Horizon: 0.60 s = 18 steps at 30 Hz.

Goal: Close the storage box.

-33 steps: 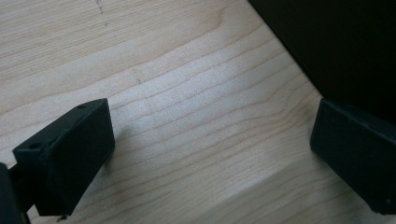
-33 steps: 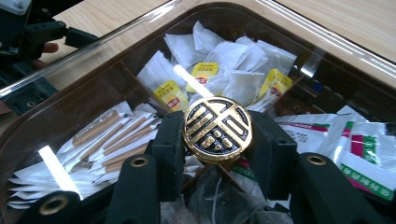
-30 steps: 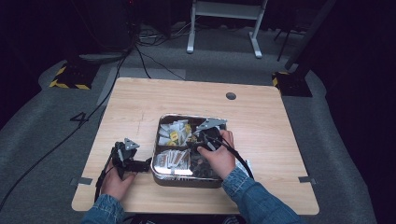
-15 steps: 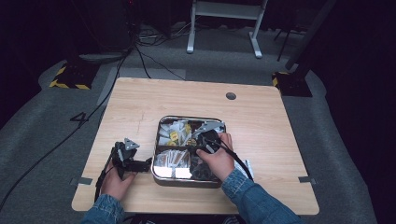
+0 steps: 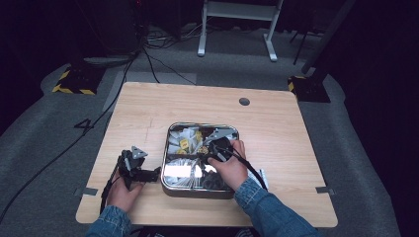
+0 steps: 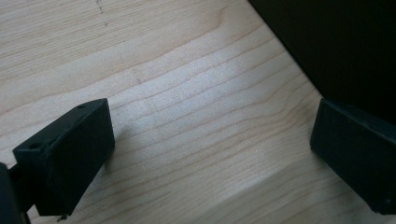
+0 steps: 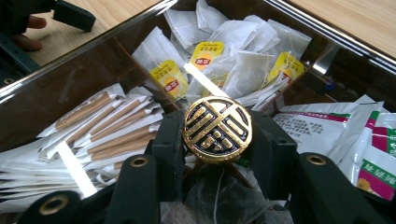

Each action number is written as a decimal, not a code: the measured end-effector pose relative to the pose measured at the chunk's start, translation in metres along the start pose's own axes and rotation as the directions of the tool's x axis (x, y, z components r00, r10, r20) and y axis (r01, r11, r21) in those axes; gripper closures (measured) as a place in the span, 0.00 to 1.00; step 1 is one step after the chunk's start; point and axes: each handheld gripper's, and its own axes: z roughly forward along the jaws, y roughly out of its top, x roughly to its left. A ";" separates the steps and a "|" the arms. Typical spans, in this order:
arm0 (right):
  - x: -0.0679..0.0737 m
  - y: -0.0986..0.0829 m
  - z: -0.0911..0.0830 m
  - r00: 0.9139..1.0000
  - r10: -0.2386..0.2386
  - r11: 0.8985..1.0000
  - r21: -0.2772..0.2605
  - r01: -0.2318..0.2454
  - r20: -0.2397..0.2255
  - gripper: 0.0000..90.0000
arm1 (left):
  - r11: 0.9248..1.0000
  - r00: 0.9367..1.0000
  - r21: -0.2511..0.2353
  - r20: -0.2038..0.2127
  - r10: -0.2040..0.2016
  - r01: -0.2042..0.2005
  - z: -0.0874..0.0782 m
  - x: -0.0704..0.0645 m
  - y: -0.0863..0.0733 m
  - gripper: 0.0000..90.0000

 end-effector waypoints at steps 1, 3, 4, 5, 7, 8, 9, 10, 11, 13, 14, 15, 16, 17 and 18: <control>-0.001 0.000 0.001 1.000 0.000 1.000 0.002 0.000 -0.005 0.65 | 1.000 1.000 -0.001 0.000 0.000 0.000 0.000 0.000 0.000 0.00; -0.002 -0.001 0.002 1.000 0.001 1.000 -0.001 -0.001 -0.009 0.65 | 1.000 1.000 -0.001 0.000 0.000 0.000 0.000 0.000 0.000 0.00; -0.001 -0.001 0.002 1.000 0.001 1.000 -0.001 -0.001 -0.008 0.65 | 1.000 1.000 -0.001 0.000 0.000 0.000 0.000 0.000 0.000 0.00; -0.001 -0.001 0.002 1.000 0.002 1.000 -0.001 -0.002 -0.007 0.65 | 1.000 1.000 -0.001 0.000 0.000 0.000 0.000 0.000 0.000 0.00; 0.000 -0.001 0.002 1.000 -0.005 1.000 -0.004 0.005 -0.001 0.65 | 1.000 1.000 -0.001 0.000 0.000 0.000 0.000 0.000 0.000 0.00; 0.001 -0.001 0.001 1.000 -0.008 1.000 -0.004 0.008 0.000 0.65 | 1.000 1.000 -0.001 0.000 0.000 0.000 0.000 0.000 0.000 0.00; 0.002 -0.001 0.001 1.000 -0.016 1.000 -0.004 0.016 0.005 0.65 | 1.000 1.000 -0.001 0.000 0.000 0.000 0.000 0.000 0.000 0.00; 0.002 -0.002 0.001 1.000 -0.019 1.000 -0.004 0.019 0.008 0.65 | 1.000 1.000 -0.001 0.000 0.000 0.000 0.000 0.000 0.000 0.00; 0.002 -0.002 0.001 1.000 -0.017 1.000 -0.006 0.017 0.006 0.65 | 1.000 1.000 -0.001 0.000 0.000 0.000 0.000 0.000 0.000 0.00; 0.001 -0.002 0.001 1.000 -0.014 1.000 -0.009 0.014 0.001 0.65 | 1.000 1.000 -0.001 0.000 0.000 0.000 0.000 0.000 0.000 0.00; 0.001 -0.002 0.001 1.000 -0.014 1.000 -0.009 0.014 0.001 0.65 | 1.000 1.000 -0.001 0.000 0.000 0.000 0.000 0.000 0.000 0.00; 0.001 -0.003 0.001 1.000 -0.012 1.000 -0.011 0.012 0.000 0.65 | 1.000 1.000 0.000 0.000 0.000 0.000 0.000 0.000 0.000 0.00; 0.001 -0.003 0.001 1.000 -0.013 1.000 -0.012 0.013 0.000 0.65 | 1.000 1.000 -0.001 0.000 0.000 0.000 0.000 0.000 0.000 0.00; 0.001 -0.003 0.001 1.000 -0.012 1.000 -0.014 0.012 0.000 0.65 | 1.000 1.000 -0.001 0.000 0.000 0.000 0.000 0.000 0.000 0.00; 0.001 -0.004 0.001 1.000 -0.010 1.000 -0.017 0.010 -0.004 0.65 | 1.000 1.000 -0.001 0.000 0.000 0.000 0.000 0.000 0.000 0.00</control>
